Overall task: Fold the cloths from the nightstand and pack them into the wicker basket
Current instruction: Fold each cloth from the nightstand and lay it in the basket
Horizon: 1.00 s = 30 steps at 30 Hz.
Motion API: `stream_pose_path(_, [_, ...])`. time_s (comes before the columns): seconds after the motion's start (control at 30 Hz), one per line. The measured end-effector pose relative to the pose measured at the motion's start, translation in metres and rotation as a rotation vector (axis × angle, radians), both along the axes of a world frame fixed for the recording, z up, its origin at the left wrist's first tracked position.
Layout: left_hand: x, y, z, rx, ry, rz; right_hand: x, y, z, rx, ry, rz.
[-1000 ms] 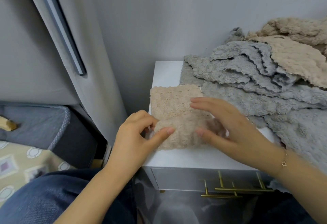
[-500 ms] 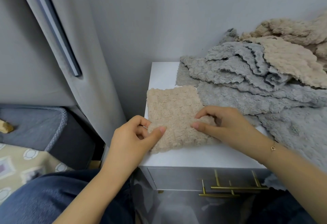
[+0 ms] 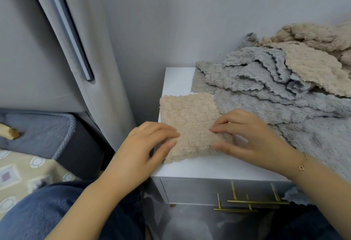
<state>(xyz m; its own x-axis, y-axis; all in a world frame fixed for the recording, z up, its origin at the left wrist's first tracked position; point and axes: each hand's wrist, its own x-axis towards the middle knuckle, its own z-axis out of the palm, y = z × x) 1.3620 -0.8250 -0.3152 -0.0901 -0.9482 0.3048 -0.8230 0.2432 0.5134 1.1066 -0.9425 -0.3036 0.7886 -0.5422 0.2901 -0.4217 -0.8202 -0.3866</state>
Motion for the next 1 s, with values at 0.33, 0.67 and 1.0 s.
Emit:
stream_pose_path(0.33, [-0.013,0.002,-0.009,0.035,-0.035,0.063,-0.004,-0.001,-0.004,0.082,0.081,-0.029])
stream_pose_path(0.67, [-0.018,0.004,-0.002,0.155,0.346,0.188,-0.001,-0.004,0.007,0.546,-0.075,-0.117])
stream_pose_path(1.0, [-0.016,-0.006,-0.003,0.210,0.591,0.433,0.014,-0.003,0.004,0.418,-0.065,-0.328])
